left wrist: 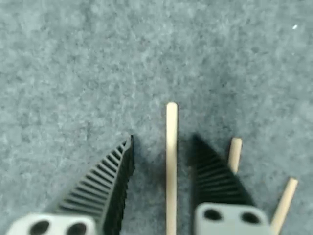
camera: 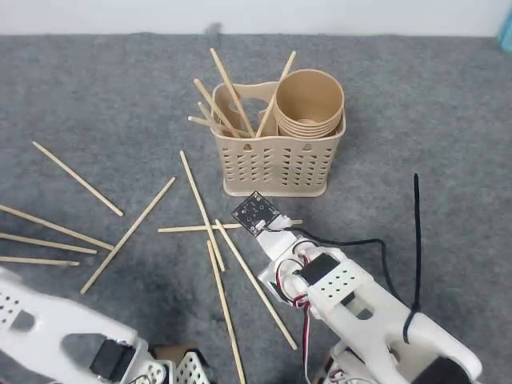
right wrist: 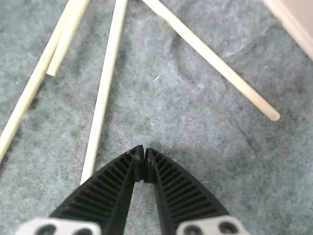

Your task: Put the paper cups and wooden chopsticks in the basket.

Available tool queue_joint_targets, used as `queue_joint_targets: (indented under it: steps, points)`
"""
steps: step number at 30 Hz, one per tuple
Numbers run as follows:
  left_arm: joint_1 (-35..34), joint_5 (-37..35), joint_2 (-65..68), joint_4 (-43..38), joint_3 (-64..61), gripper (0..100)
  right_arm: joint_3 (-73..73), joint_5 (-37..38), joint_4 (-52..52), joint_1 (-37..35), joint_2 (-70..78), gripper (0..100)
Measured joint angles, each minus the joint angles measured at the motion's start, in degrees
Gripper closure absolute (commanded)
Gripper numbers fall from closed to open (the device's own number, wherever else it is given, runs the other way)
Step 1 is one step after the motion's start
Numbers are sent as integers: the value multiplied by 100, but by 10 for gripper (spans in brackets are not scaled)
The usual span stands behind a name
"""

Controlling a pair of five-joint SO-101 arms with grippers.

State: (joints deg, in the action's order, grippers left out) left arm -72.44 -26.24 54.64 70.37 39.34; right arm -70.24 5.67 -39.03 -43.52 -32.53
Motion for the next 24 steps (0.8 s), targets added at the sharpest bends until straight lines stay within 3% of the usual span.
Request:
queue_joint_targets:
  steps: [8, 13, 17, 20, 24]
  points:
    - [35, 105, 0, 308, 79, 989, 0, 0, 0, 0, 0, 987]
    - [26, 158, 26, 958, 492, 989, 0, 0, 0, 0, 0, 987]
    - [26, 167, 26, 1837, 1336, 989, 0, 0, 0, 0, 0, 987]
    - [26, 580, 26, 2629, 2259, 989, 0, 0, 0, 0, 0, 987]
    - [26, 747, 26, 2804, 3341, 989, 0, 0, 0, 0, 0, 987]
